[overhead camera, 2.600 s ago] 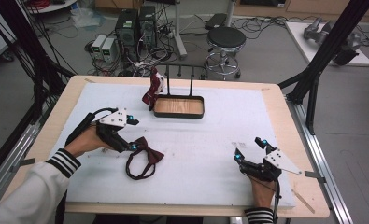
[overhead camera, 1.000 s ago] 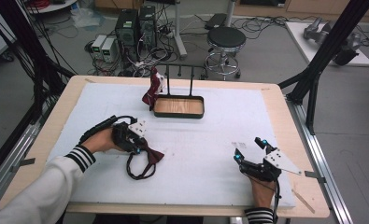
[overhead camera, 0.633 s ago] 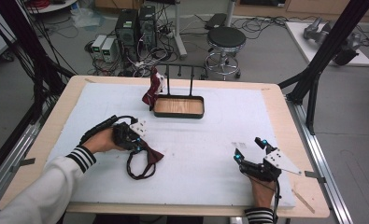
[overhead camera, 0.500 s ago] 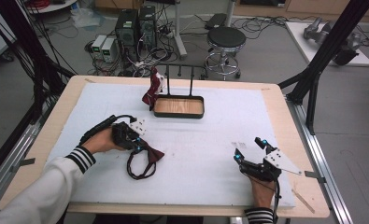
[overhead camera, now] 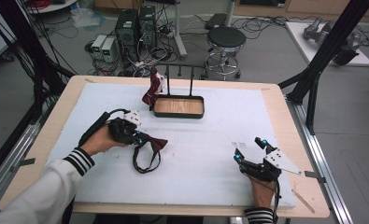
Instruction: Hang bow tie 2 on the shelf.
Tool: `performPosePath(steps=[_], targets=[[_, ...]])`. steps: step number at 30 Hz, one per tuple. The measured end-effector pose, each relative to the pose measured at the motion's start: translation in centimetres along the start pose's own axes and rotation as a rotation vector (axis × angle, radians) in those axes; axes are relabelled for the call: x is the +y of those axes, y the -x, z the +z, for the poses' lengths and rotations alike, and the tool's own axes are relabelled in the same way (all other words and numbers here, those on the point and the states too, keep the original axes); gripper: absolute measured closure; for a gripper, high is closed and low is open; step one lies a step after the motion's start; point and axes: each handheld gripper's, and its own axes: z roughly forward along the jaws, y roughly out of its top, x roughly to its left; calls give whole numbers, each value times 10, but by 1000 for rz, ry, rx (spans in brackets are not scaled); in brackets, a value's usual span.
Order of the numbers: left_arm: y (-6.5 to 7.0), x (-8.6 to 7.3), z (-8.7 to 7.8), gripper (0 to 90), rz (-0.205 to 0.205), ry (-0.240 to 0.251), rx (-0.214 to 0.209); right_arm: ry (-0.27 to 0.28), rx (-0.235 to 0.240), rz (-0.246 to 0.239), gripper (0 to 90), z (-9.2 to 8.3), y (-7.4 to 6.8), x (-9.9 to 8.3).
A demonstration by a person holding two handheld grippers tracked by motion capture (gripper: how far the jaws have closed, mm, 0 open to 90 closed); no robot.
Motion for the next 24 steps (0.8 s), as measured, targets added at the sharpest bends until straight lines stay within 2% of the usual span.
performPosePath(steps=[4, 5, 14, 20, 24], targets=[[-3, 3, -5, 831, -59, 52, 14, 0, -1, -1, 113, 0, 0, 0], [-3, 3, -7, 831, -93, 77, 12, 0, -1, -1, 113, 0, 0, 0], [-6, 9, -17, 832, -220, 250, 44, 0, 0, 0, 114, 0, 0, 0], [-4, 15, -19, 832, -247, 312, 75, 0, 0, 1, 113, 0, 0, 0], [-3, 18, -20, 832, -284, 383, 101, 1, 0, 3, 113, 0, 0, 0]])
